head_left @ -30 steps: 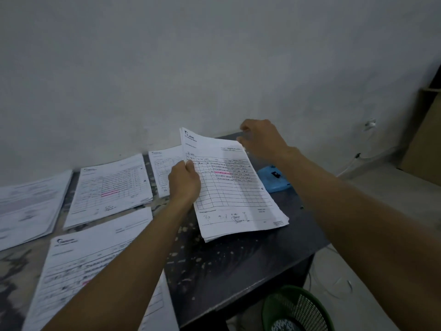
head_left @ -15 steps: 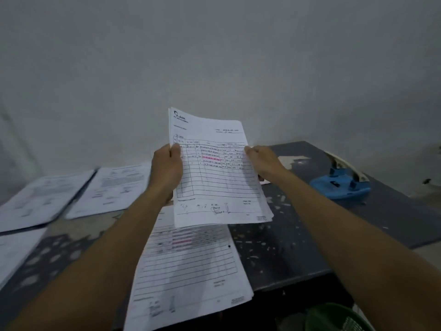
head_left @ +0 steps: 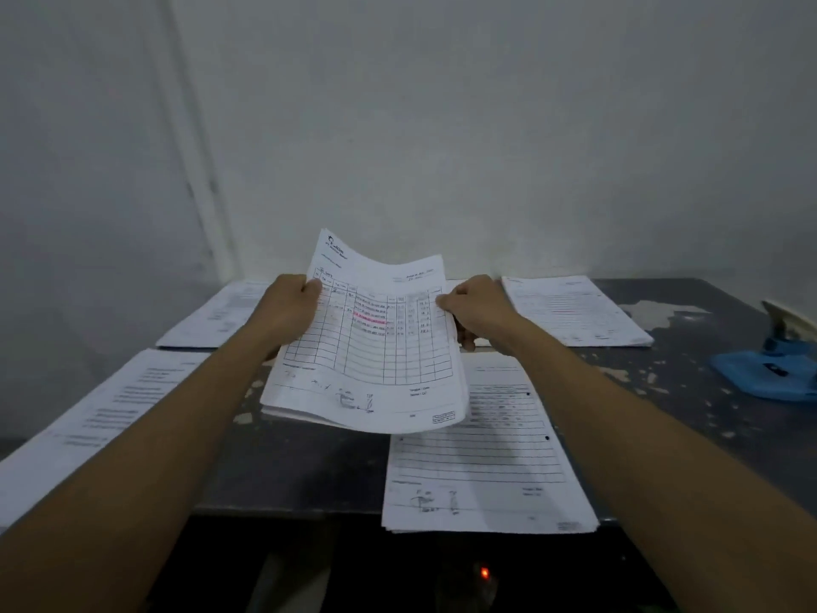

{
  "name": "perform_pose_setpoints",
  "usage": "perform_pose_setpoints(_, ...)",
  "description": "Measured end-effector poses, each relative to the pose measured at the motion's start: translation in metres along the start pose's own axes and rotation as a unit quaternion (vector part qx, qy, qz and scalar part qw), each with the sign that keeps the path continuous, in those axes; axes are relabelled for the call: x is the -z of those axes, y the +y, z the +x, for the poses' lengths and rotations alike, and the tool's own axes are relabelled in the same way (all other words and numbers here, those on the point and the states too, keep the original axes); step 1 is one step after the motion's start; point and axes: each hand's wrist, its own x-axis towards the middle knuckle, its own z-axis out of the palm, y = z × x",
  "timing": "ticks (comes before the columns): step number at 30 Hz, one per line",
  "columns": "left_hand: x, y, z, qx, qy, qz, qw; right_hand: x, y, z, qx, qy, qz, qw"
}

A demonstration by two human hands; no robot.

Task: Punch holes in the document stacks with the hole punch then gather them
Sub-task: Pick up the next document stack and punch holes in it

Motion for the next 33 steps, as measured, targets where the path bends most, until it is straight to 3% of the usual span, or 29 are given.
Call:
perform_pose_setpoints(9, 0.037, -0.077, -0.015, 0.012, -0.048, 0.196, 0.979, -0.094, -0.005, -0.019, -0.045, -0.101, -0.028, 0.993)
perform_pose_setpoints(16, 0.032, -0.115, -0.028, 0.027, -0.096, 0.218, 0.971, -0.134, 0.006, -0.025, -0.084, -0.147, -0.095, 0.981)
perform_pose_setpoints(24, 0.012, -0.137, -0.033, 0.033, -0.104, 0.271, 0.957, -0.139, 0.003, -0.029, -0.105, -0.131, -0.196, 0.966)
perform_pose_setpoints(26, 0.008, -0.138, -0.036, 0.027, -0.091, 0.314, 0.945, -0.14, 0.0, -0.03, -0.1, -0.134, -0.22, 0.961)
perform_pose_setpoints(33, 0.007, -0.124, -0.039, -0.017, -0.096, 0.507, 0.856, -0.145, -0.006, -0.021, -0.064, -0.139, -0.324, 0.934)
